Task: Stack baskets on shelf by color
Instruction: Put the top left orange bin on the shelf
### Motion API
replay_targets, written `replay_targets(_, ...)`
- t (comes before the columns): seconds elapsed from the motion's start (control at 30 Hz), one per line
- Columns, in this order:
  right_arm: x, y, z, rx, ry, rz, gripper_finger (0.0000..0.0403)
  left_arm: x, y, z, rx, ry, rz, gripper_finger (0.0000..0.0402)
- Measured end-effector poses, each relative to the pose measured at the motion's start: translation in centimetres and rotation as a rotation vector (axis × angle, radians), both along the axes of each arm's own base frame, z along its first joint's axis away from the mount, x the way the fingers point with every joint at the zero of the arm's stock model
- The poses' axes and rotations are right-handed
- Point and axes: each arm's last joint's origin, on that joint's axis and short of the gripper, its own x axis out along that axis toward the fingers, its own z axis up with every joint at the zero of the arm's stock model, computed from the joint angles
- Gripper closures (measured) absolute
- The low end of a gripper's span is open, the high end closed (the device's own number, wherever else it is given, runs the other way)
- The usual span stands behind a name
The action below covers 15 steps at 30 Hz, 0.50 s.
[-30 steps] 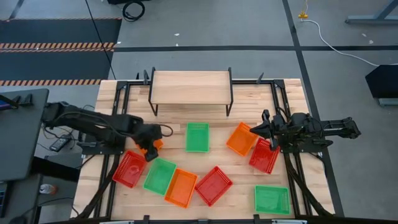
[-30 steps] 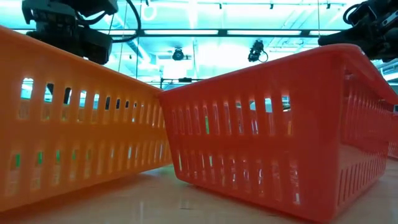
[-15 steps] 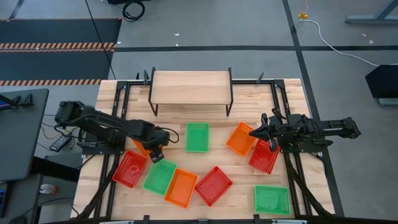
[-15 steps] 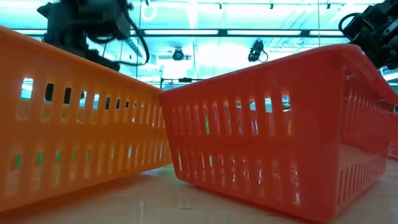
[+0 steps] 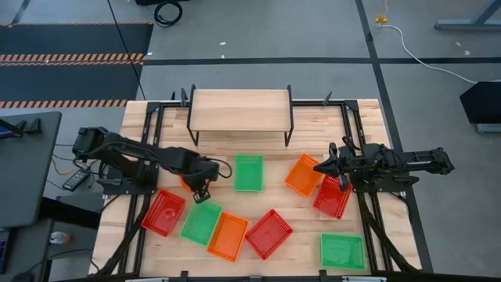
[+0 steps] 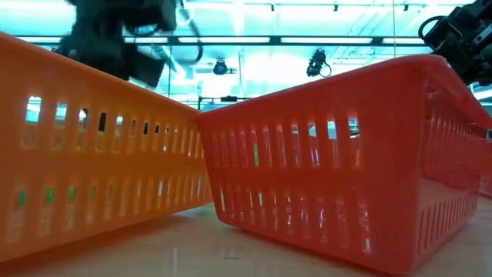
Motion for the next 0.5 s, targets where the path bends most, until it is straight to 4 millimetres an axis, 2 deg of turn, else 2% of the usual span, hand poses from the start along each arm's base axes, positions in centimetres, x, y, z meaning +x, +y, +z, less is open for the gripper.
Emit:
replay_targets(0.17, 0.0, 0.0, 0.0, 0.0, -0.001, 0.0, 0.0385, 0.8, 0.1, 5.4, 0.082, -0.016, -0.072, 0.0391)
replay_targets(0.33, 0.0, 0.0, 0.0, 0.0, 0.0, 0.0, 0.0385, 1.1, 0.5, 10.7, 0.248, -0.077, -0.208, 0.0391)
replay_targets(0.5, 0.0, 0.0, 0.0, 0.0, 0.0, 0.0, 0.0385, 1.4, 2.2, 13.6, 0.402, -0.124, -0.33, 0.0391)
